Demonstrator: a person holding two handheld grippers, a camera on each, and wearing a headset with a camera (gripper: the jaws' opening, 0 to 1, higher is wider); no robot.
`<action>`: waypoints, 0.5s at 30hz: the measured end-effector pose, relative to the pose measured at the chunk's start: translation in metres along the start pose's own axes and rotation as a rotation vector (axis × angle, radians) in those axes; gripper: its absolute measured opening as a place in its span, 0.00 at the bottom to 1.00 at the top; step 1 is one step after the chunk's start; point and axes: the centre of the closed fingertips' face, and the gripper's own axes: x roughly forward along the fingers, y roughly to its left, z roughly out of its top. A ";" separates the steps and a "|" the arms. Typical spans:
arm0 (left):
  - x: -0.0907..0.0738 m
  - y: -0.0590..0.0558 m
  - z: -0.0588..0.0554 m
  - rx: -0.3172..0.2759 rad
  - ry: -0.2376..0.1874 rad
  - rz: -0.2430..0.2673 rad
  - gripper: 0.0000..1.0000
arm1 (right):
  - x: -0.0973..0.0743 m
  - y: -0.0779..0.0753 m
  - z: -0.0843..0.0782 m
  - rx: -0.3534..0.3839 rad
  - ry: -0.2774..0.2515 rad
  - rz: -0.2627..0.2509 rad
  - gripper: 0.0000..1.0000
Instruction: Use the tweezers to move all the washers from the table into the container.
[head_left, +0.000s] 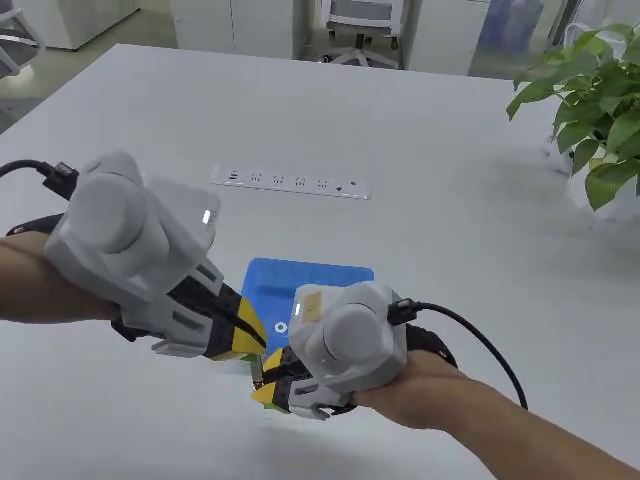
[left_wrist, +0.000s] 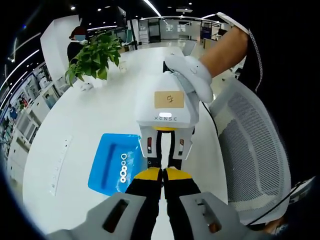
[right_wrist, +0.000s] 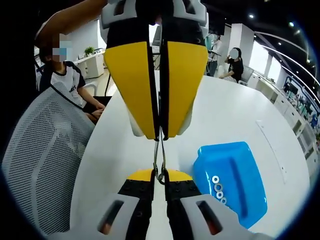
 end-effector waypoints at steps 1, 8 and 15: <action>-0.001 0.001 0.001 0.002 -0.002 0.002 0.05 | -0.001 -0.001 0.001 0.000 -0.001 -0.002 0.09; -0.005 0.014 0.008 0.023 -0.002 0.011 0.05 | -0.008 -0.017 0.007 -0.006 -0.004 -0.023 0.09; -0.007 0.031 0.013 0.045 -0.004 0.018 0.05 | -0.013 -0.035 0.008 -0.020 0.003 -0.036 0.09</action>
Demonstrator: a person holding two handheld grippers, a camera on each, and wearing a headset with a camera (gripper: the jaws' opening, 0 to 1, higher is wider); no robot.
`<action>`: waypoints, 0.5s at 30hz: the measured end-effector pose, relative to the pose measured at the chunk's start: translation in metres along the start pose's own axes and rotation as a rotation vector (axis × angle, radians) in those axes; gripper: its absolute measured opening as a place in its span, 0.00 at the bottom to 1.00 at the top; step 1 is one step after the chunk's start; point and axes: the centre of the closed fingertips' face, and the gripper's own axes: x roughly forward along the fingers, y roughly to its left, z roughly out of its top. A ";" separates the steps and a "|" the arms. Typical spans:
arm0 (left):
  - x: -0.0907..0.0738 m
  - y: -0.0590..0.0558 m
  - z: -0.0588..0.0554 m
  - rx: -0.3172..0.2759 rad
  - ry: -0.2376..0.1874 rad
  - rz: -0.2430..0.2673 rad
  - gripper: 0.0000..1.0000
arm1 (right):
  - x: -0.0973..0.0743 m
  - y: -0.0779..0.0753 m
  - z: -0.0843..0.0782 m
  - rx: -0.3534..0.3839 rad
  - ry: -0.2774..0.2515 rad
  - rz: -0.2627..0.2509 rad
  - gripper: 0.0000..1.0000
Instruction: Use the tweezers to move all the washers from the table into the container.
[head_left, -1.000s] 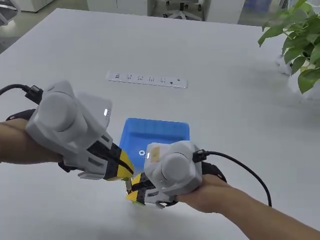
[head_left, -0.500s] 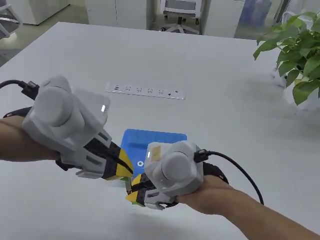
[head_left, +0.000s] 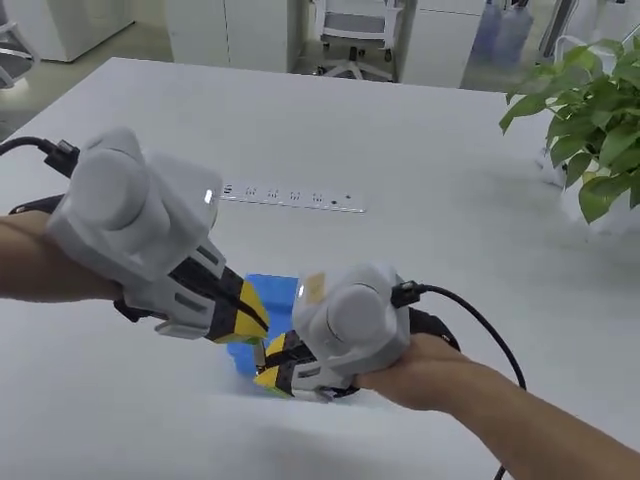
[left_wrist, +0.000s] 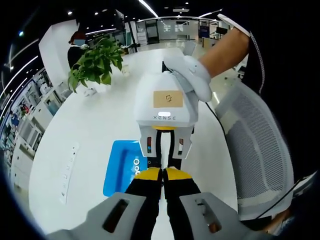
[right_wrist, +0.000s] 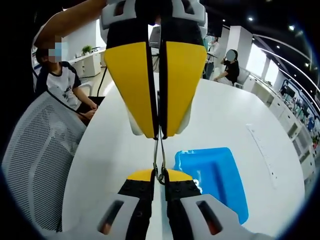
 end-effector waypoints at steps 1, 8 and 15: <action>0.000 0.002 0.000 0.002 0.001 0.001 0.05 | 0.000 -0.003 0.000 -0.002 0.001 -0.002 0.09; -0.001 0.022 0.000 0.014 0.004 0.009 0.05 | 0.000 -0.023 0.001 -0.009 0.000 -0.012 0.09; 0.004 0.035 -0.006 0.016 0.011 0.008 0.05 | 0.007 -0.036 -0.002 -0.013 0.000 -0.004 0.10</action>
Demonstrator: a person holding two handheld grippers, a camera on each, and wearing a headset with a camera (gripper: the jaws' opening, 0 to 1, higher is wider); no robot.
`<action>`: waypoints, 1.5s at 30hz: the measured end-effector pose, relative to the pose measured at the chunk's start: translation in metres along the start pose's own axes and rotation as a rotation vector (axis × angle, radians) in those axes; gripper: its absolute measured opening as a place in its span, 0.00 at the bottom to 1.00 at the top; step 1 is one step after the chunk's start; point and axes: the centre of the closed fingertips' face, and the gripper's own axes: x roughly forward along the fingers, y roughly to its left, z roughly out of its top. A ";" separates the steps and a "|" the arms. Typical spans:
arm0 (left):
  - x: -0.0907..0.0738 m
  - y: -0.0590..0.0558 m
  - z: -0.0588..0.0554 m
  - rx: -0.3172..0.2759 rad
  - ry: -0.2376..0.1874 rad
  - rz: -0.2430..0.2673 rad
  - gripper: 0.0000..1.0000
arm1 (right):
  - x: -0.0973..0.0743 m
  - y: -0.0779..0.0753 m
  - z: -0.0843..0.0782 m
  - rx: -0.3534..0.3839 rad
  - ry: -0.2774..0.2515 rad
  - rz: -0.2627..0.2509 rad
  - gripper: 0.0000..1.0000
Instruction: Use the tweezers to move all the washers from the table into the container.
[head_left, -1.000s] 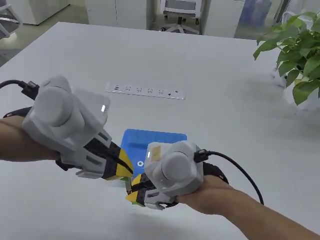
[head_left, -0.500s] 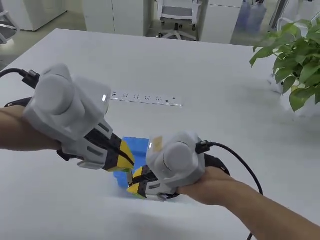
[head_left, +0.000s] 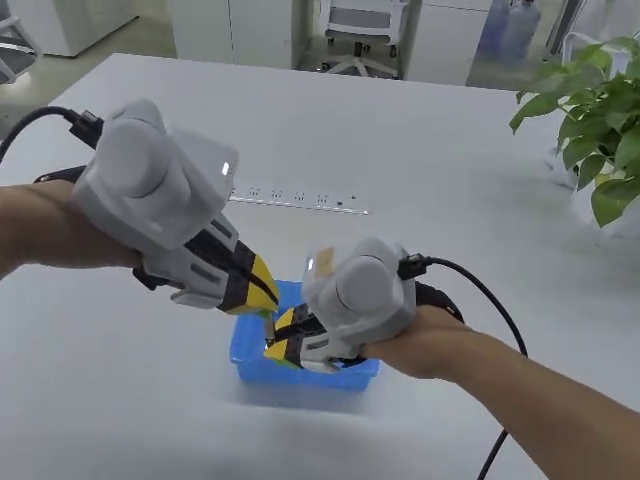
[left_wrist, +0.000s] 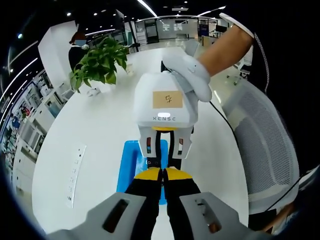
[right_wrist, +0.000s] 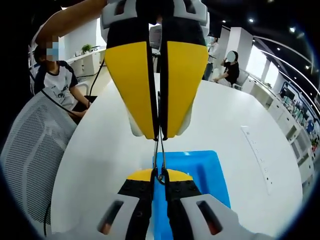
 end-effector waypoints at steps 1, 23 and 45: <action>0.001 0.001 -0.001 0.001 0.002 0.000 0.05 | 0.002 -0.002 -0.002 0.000 0.001 0.002 0.10; 0.033 0.038 -0.029 -0.037 0.018 0.007 0.05 | 0.032 -0.036 -0.031 0.036 0.033 0.023 0.10; 0.045 0.045 -0.036 -0.051 0.013 0.018 0.06 | 0.036 -0.039 -0.046 0.079 0.077 0.028 0.10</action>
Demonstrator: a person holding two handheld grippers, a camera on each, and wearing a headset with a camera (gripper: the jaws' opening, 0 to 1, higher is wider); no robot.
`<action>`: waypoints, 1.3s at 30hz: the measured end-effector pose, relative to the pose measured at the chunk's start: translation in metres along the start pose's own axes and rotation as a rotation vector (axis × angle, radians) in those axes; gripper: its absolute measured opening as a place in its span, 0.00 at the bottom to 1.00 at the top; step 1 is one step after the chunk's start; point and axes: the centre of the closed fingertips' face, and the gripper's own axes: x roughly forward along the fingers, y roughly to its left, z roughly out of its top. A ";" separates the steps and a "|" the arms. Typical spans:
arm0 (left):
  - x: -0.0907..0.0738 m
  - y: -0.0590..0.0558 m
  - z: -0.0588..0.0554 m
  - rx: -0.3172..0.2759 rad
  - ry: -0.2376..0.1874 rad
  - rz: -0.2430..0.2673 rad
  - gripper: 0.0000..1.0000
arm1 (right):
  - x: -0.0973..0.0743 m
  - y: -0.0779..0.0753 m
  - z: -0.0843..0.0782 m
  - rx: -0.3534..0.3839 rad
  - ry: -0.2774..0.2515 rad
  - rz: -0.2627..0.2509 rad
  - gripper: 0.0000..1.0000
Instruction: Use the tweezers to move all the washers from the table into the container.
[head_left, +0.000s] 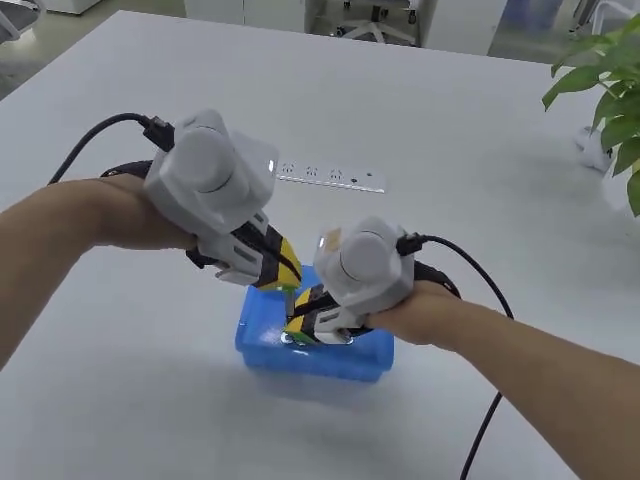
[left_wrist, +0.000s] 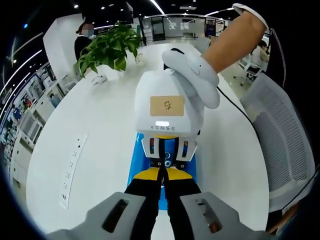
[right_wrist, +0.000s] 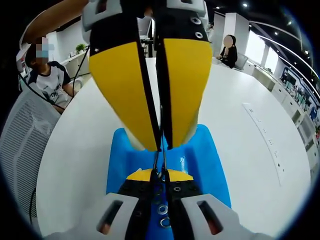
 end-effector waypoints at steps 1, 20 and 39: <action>0.000 0.000 0.000 0.000 0.000 0.000 0.06 | 0.000 0.000 0.000 -0.001 0.001 -0.001 0.10; -0.020 -0.005 0.017 0.029 -0.007 0.006 0.06 | -0.021 0.002 0.014 -0.036 -0.017 -0.037 0.10; -0.014 -0.008 0.009 0.034 0.024 0.000 0.05 | -0.013 0.004 0.009 -0.041 -0.001 -0.018 0.10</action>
